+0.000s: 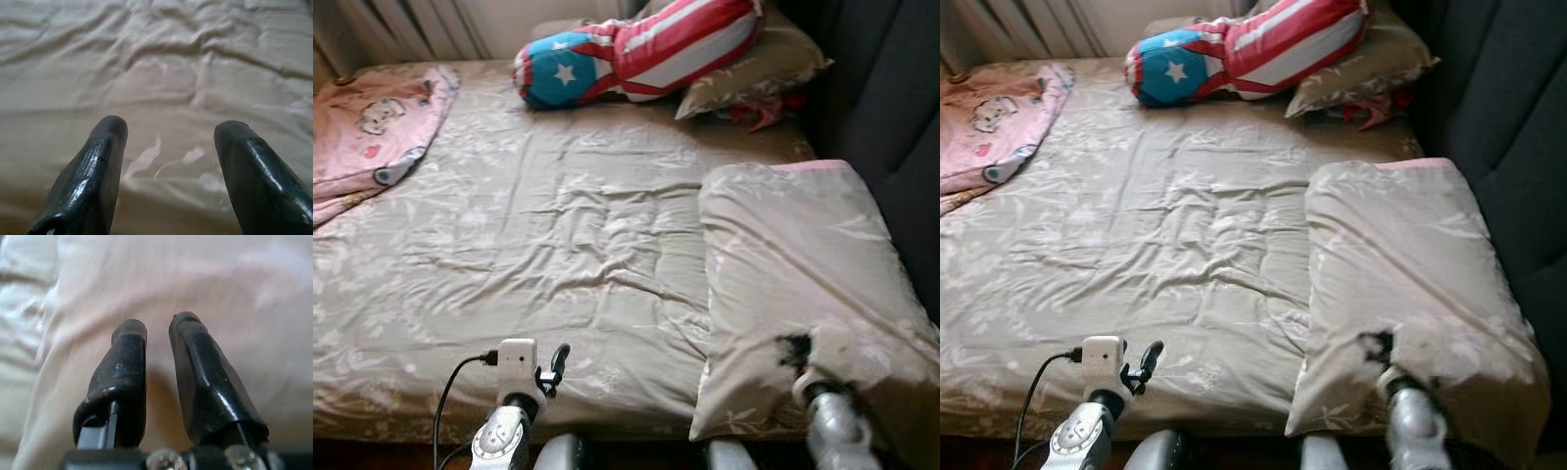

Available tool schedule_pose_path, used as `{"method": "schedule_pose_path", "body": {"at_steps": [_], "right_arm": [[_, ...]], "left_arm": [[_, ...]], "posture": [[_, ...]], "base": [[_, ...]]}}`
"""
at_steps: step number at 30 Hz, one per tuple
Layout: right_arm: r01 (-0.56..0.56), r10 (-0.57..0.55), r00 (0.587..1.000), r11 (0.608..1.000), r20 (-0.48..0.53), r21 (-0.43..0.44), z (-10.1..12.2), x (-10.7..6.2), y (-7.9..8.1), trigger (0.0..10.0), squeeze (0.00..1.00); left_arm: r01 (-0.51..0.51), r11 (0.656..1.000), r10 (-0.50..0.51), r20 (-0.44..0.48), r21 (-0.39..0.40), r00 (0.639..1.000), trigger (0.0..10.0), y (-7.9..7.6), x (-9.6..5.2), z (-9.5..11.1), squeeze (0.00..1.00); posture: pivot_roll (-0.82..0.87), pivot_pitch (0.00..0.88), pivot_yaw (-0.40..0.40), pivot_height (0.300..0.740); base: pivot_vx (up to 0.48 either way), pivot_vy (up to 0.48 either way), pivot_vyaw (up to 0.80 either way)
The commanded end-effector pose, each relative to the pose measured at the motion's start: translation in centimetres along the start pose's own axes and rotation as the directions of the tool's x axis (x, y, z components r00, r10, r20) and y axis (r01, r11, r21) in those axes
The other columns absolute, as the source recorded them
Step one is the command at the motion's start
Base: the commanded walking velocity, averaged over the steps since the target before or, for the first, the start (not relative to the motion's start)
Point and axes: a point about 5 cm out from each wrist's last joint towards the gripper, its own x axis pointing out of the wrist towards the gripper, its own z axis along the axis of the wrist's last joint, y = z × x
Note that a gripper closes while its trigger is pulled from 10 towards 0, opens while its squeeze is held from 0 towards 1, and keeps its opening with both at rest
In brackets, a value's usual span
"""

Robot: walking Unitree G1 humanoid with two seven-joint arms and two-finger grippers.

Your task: Clean up the room

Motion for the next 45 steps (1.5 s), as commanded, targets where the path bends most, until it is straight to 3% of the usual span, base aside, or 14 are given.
{"method": "schedule_pose_path", "body": {"at_steps": [1,7,14,19,22,29,35,40,41,45], "right_arm": [[-0.023,0.023,0.996,1.0,-0.084,0.002,-1.9,-0.7,0.4,10.0,0.0],[-0.177,0.161,0.972,0.981,-0.172,-0.079,-3.6,-1.3,2.8,10.0,0.0],[-0.208,0.183,0.947,0.976,-0.263,-0.068,-4.5,-1.4,3.5,10.0,0.0],[-0.205,0.178,0.942,0.976,-0.286,-0.068,-4.8,-1.5,3.6,10.0,0.0],[-0.131,0.116,0.932,0.991,-0.343,-0.022,-6.0,-2.2,3.3,10.0,0.0],[-0.143,0.125,0.912,0.99,-0.39,-0.018,-7.8,-3.5,3.4,10.0,0.0],[-0.17,0.123,0.893,0.983,-0.432,-0.071,-9.0,-4.4,3.1,10.0,0.0],[-0.147,0.108,0.891,0.988,-0.441,-0.056,-9.2,-4.6,3.0,10.0,0.0],[-0.148,0.108,0.893,0.987,-0.437,-0.059,-9.1,-4.5,3.0,10.0,1.0],[-0.158,0.113,0.894,0.985,-0.434,-0.069,-9.0,-4.5,3.1,10.0,1.0]], "left_arm": [[-0.021,1.0,0.021,-0.042,0.006,0.999,10.0,0.6,-0.4,-1.0,0.0],[-0.096,0.995,0.09,-0.152,-0.031,0.984,10.0,1.5,-0.9,-3.3,0.0],[-0.093,0.996,0.091,-0.256,0.006,0.962,10.0,1.3,-1.3,-5.1,0.0],[-0.098,0.995,0.098,-0.284,0.016,0.954,10.0,1.5,-1.4,-5.4,0.0],[-0.134,0.99,0.143,-0.403,0.05,0.904,10.0,2.4,-2.6,-7.2,0.0],[-0.187,0.981,0.191,-0.494,0.059,0.848,10.0,3.1,-3.6,-8.5,0.0],[-0.197,0.977,0.208,-0.52,0.077,0.829,10.0,3.3,-4.0,-8.9,0.0],[-0.195,0.977,0.213,-0.542,0.091,0.813,10.0,3.4,-4.4,-9.3,0.0],[-0.197,0.976,0.214,-0.548,0.091,0.808,10.0,3.4,-4.6,-9.5,0.0],[-0.192,0.977,0.213,-0.559,0.098,0.801,10.0,3.3,-4.7,-9.7,0.0]], "posture": [[-0.21,0.08,0.043,0.697],[-0.2,0.056,0.031,0.727],[-0.2,0.025,0.023,0.74],[-0.19,0.027,0.024,0.74],[-0.19,0.032,0.024,0.74],[-0.2,0.049,0.026,0.74],[-0.19,0.06,0.024,0.74],[-0.19,0.065,0.027,0.74],[-0.19,0.067,0.027,0.74],[-0.18,0.073,0.027,0.74]], "base": [[0.0,0.0,0.0],[0.0,0.0,0.0],[0.0,0.0,0.0],[0.0,0.0,0.0],[0.0,0.0,0.0],[0.0,0.0,0.0],[0.0,0.0,0.0],[0.0,0.0,0.0],[0.0,0.0,0.0],[0.0,0.0,0.0]]}}
